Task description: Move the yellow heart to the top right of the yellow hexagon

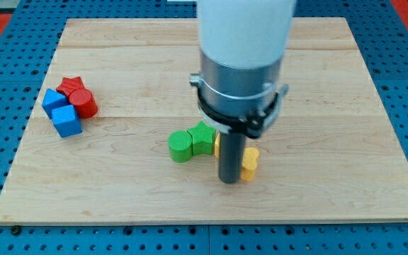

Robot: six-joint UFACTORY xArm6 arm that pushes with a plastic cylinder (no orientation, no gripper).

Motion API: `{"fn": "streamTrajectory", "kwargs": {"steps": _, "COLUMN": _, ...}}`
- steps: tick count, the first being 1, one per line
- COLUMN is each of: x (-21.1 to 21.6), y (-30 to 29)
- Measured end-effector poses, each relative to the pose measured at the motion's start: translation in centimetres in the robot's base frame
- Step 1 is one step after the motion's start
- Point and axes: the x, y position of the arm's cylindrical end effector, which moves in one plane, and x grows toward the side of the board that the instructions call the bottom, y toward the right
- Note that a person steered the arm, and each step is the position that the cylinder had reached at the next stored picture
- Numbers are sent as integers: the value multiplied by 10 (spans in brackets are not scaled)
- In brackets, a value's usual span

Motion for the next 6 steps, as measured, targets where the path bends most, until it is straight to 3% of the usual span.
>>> {"fn": "streamTrajectory", "kwargs": {"steps": 1, "x": 44, "y": 28}}
{"fn": "streamTrajectory", "kwargs": {"steps": 2, "x": 28, "y": 58}}
{"fn": "streamTrajectory", "kwargs": {"steps": 4, "x": -7, "y": 18}}
{"fn": "streamTrajectory", "kwargs": {"steps": 6, "x": -76, "y": 22}}
